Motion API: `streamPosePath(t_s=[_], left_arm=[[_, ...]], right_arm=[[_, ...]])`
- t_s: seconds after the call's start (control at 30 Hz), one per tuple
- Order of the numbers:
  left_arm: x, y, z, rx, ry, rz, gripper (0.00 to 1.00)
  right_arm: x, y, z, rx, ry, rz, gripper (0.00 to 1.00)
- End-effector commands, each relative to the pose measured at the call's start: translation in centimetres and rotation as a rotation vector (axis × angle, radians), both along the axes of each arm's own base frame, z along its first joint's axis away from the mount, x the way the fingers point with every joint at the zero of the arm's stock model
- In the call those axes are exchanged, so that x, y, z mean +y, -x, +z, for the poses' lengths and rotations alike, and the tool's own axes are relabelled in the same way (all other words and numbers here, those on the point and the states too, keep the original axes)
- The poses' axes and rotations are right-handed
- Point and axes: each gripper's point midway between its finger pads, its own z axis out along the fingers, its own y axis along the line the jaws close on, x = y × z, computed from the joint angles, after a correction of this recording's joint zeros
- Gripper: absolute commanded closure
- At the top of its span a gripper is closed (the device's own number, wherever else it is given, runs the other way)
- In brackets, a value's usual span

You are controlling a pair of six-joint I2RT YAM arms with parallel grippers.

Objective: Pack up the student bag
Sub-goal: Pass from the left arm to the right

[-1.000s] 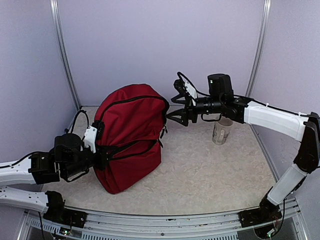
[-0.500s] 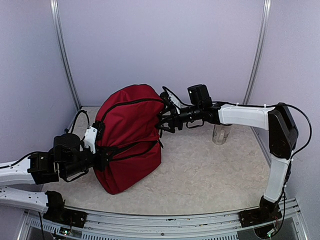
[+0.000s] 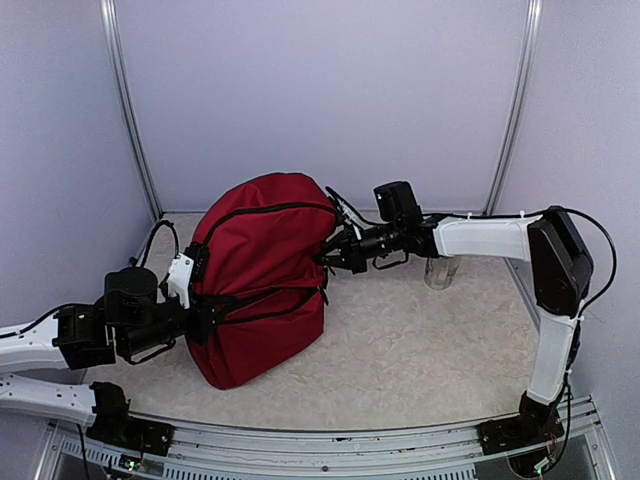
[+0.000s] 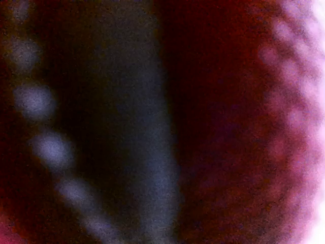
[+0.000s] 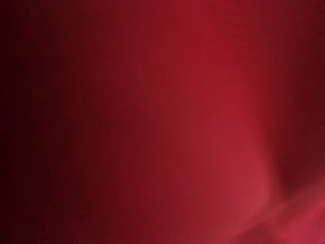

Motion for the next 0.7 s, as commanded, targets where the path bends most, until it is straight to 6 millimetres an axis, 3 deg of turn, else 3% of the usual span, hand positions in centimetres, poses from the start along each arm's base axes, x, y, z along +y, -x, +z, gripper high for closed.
streamPosePath(t_s=[0.0, 0.1, 0.2, 0.43, 0.67], left_arm=[[-0.8, 0.2, 4.7, -0.076, 0.146, -0.03, 0.8], [-0.4, -0.2, 4.8, -0.078, 0.144, -0.002, 0.78], [0.8, -1.5, 5.0, -0.066, 0.148, 0.084, 0.71], [3.6, -5.0, 4.6, -0.029, 0.076, 0.277, 0.26], [2.9, -4.0, 7.3, -0.04, 0.095, 0.179, 0.08]], right_arm=[[-0.9, 4.7, 2.9, 0.038, -0.069, 0.094, 1.0], [-1.9, 5.4, 3.6, 0.07, -0.062, 0.039, 1.0], [-2.8, 5.4, 3.2, 0.147, -0.024, -0.05, 1.0], [-2.5, 7.9, 4.2, 0.193, -0.042, -0.169, 1.0], [-3.2, 6.3, 4.7, 0.273, -0.056, -0.342, 1.0]])
